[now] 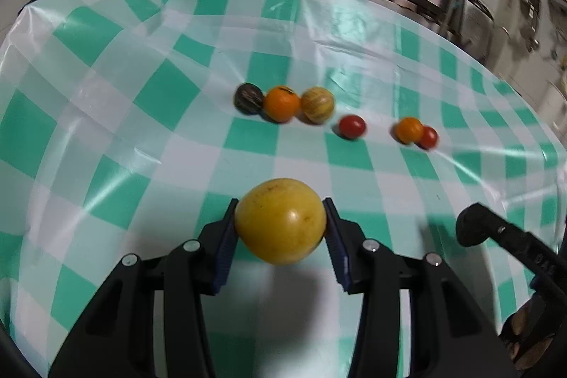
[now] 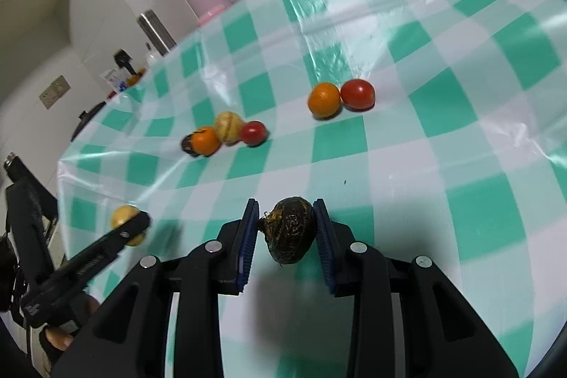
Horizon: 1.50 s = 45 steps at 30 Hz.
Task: Organize fruits
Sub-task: 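Carry the yellow fruit and passion fruit into the white box and release both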
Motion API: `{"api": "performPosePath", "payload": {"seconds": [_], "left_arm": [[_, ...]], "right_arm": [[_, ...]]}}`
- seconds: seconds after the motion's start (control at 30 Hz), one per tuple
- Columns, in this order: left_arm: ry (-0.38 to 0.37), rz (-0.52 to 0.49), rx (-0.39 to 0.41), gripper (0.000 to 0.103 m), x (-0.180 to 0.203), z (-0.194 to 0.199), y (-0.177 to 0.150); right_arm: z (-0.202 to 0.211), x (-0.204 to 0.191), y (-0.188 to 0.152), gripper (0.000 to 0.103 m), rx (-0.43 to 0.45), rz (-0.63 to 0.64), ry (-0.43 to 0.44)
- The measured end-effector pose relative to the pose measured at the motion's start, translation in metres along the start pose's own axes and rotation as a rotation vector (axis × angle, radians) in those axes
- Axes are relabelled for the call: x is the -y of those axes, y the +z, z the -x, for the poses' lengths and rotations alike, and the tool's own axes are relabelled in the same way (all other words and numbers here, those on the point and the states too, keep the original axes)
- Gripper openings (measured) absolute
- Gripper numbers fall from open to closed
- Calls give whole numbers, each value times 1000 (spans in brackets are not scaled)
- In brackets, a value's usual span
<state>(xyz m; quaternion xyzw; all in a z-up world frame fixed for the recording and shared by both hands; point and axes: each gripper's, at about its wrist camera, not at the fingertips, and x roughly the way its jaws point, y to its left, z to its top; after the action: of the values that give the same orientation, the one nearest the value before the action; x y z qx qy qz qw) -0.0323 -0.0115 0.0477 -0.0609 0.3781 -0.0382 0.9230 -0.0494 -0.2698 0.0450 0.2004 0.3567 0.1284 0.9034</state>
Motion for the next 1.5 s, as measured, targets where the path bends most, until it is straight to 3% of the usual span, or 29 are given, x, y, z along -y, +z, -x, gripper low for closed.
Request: {"api": "performPosePath", "payload": {"seconds": [0.53, 1.07, 1.3, 1.5], "left_arm": [[-104, -249, -20, 46, 78, 38, -61], [-159, -434, -36, 46, 131, 52, -100], [-223, -551, -4, 46, 159, 69, -123], [-327, -672, 24, 46, 191, 87, -146]], "right_arm": [[108, 26, -51, 33, 76, 21, -106], [156, 75, -95, 33, 95, -34, -205], [180, 105, -111, 33, 125, -99, -255], [207, 132, -129, 33, 151, -149, -315]]}}
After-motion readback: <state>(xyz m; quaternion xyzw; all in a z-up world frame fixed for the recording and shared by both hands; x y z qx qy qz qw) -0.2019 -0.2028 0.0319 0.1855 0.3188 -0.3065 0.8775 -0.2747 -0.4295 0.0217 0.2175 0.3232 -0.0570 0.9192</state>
